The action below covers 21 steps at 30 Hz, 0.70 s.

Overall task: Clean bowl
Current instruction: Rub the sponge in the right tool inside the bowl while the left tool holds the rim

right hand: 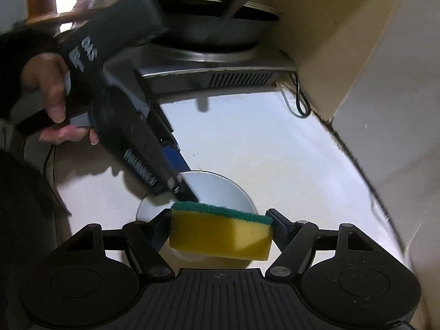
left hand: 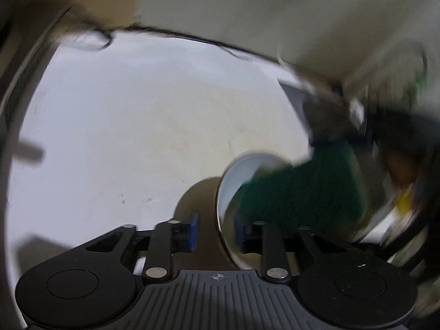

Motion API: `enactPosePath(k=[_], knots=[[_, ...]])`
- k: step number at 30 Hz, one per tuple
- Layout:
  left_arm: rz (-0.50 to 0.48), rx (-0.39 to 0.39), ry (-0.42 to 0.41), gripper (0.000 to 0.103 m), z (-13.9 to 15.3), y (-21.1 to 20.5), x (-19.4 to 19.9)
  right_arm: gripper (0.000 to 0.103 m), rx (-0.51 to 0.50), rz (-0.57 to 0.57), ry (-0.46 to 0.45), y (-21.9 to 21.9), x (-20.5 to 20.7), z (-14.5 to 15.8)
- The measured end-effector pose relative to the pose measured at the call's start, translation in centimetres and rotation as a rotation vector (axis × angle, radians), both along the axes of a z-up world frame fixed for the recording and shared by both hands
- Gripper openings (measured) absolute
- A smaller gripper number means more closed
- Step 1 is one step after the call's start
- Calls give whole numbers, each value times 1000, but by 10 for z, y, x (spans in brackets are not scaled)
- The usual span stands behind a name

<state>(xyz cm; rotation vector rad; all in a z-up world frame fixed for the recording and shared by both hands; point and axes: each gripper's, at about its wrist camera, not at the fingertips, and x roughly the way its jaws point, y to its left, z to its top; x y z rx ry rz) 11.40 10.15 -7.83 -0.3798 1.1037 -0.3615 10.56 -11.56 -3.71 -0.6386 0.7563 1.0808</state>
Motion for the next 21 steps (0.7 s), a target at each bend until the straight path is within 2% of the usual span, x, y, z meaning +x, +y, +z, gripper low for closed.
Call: enactPosePath(k=[1, 3, 5, 8, 9, 11, 16, 18, 19, 21], knots=[[30, -34, 13, 19, -2, 4, 0, 74, 0, -3, 6, -1, -1, -1], [57, -44, 21, 18, -4, 6, 1, 74, 7, -18, 17, -7, 0, 6], [75, -57, 28, 12, -6, 7, 2, 74, 11, -57, -25, -13, 1, 14], [136, -111, 30, 12, -10, 12, -1, 74, 74, -113, -36, -16, 0, 18], [148, -124, 33, 10, -11, 12, -1, 74, 91, -125, -36, -15, -1, 16], [165, -145, 38, 11, -13, 14, 0, 74, 130, -155, -11, -9, -4, 7], [184, -155, 48, 13, -15, 19, 1, 74, 98, -104, 40, -14, -4, 4], [189, -158, 50, 13, -16, 20, 2, 74, 41, -74, -8, -17, -6, 8], [188, -153, 47, 12, -16, 18, 2, 74, 17, -73, -61, -19, -8, 13], [184, -149, 45, 12, -17, 17, 1, 74, 28, -92, -100, -20, -8, 17]])
